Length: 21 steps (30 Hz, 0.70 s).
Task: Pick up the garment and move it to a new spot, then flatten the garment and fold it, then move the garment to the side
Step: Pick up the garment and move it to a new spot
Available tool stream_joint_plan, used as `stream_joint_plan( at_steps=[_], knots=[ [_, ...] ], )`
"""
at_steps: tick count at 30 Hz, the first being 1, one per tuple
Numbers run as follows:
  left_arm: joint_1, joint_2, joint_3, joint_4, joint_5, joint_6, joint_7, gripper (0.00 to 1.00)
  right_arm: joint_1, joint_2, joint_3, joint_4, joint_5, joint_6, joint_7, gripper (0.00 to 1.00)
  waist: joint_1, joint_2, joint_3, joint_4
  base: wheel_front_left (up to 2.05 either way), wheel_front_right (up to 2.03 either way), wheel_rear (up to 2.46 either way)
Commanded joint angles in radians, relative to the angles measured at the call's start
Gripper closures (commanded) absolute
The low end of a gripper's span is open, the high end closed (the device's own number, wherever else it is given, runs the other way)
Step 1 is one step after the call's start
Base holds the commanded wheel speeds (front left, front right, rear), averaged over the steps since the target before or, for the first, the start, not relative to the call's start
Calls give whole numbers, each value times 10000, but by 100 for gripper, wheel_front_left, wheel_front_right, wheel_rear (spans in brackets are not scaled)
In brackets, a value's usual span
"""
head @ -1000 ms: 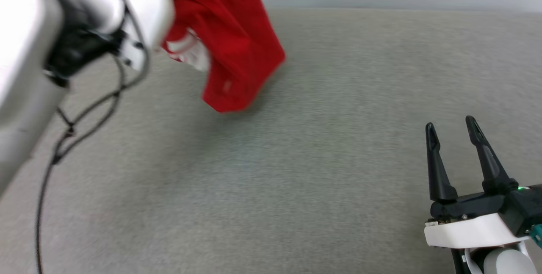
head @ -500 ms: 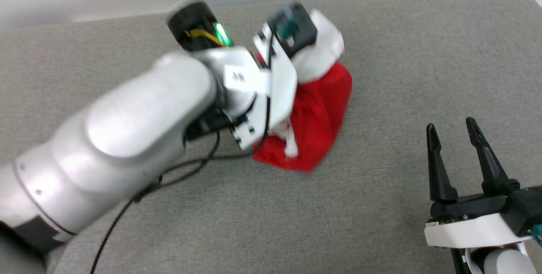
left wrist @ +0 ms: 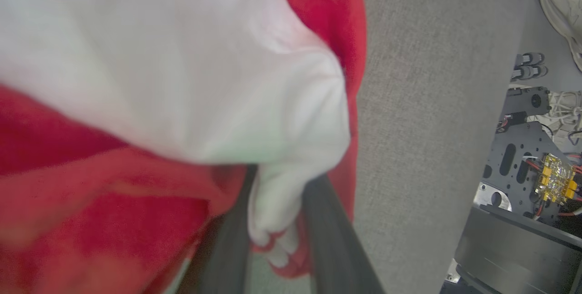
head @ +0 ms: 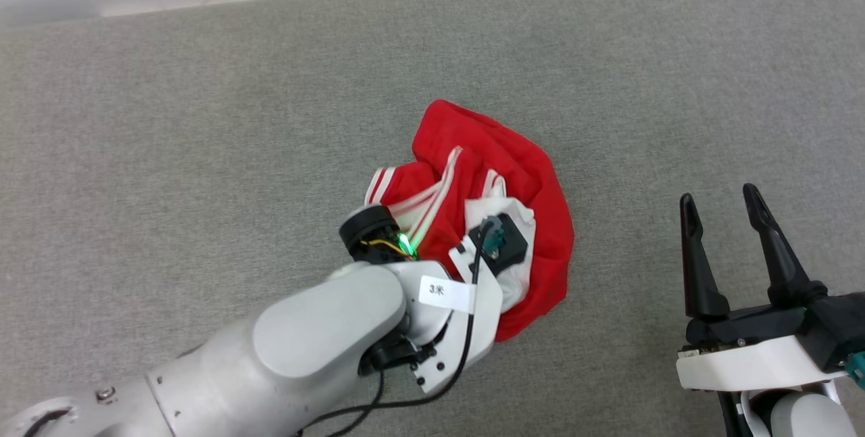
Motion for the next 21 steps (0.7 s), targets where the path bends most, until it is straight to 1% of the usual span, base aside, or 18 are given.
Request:
stream_joint_plan(
  at_steps=[1, 2, 3, 4, 7, 9, 11, 13, 16, 21],
  knots=[
    [230, -13, -47, 65, 36, -2, -38, 100, -71, 35, 2, 38, -65, -3, -21, 0, 0, -1, -45, 59, 0, 0, 0],
    [280, -61, -43, 111, 72, -2, -221, 100, -59, 35, 14, 53, -79, -3, -21, 0, 0, -1, -80, 100, 0, 0, 0],
    [274, -132, -39, 185, 33, -2, -483, 45, -37, 37, 6, 68, -101, -3, -21, 0, 0, -1, -144, 152, 0, 0, 0],
    [189, -188, -38, 270, 13, -1, -793, 0, 13, 35, -4, 85, -105, -3, -21, 0, 0, -1, -216, 207, 0, 0, 0],
    [-178, -306, 45, 640, -31, 1, -2054, 0, 211, 35, -12, 118, -143, -5, -21, 0, 0, -1, -495, 356, 0, 0, 0],
    [-279, -373, 386, 874, 59, 15, -3127, 0, 318, 35, -24, 135, -183, -3, -21, 0, 0, -1, -717, 456, 0, 0, 0],
    [-280, -386, 723, 1101, 303, 192, -4193, 0, 463, 35, -63, 144, -198, -5, -21, 0, 0, -1, -942, 566, 0, 0, 0],
    [-168, -339, 1133, 1219, 486, 554, -5256, 0, 628, 35, -112, 146, -233, -3, -21, 0, 0, -1, -1161, 689, 0, 0, 0],
    [146, -134, 1671, 1271, 737, 1253, -6624, 0, 832, 34, -206, 152, -276, -3, -21, 0, 0, -1, -1457, 869, 0, 0, 0],
    [1012, 332, 2475, 1096, 851, 2473, -8449, 0, 1126, 35, -327, 152, -282, -5, -21, 0, 0, -1, -1866, 1148, 0, 0, 0]
  ],
)
